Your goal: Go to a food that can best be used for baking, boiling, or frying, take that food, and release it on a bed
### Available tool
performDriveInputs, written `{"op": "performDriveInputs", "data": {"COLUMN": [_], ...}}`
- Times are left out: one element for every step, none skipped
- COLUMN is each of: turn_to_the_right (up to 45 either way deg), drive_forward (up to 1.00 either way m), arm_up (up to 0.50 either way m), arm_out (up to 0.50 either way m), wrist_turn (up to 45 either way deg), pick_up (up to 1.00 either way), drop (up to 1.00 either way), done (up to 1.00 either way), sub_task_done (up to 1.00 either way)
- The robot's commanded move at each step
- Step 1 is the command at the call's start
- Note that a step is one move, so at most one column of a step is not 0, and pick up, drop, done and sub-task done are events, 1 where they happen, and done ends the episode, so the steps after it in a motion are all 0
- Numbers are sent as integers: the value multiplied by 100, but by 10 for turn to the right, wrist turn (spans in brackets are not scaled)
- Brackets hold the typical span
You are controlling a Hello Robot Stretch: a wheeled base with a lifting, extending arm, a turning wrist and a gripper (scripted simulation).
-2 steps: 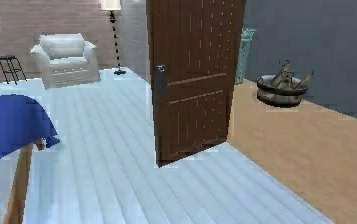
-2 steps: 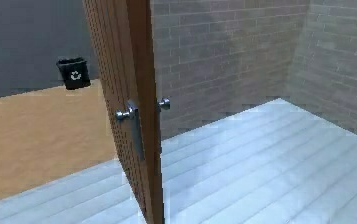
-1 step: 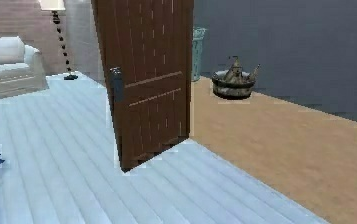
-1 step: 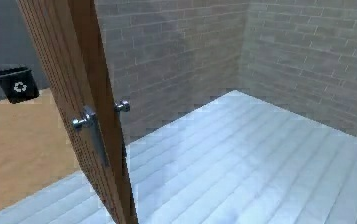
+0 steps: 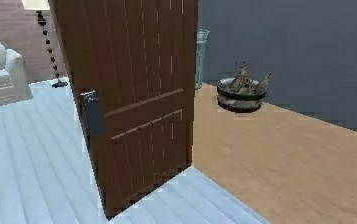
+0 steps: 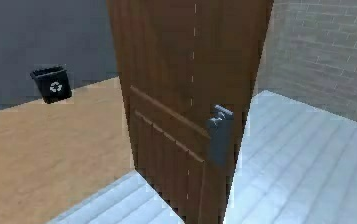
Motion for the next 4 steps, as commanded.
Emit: {"op": "performDriveInputs", "data": {"turn_to_the_right": [450,30,0,0], "drive_forward": [0,0,100,50], "arm_up": [0,0,0,0], "arm_out": [0,0,0,0], "wrist_turn": [0,0,0,0], "pick_up": [0,0,0,0], "drop": [0,0,0,0], "done": [0,0,0,0], "sub_task_done": [0,0,0,0]}}
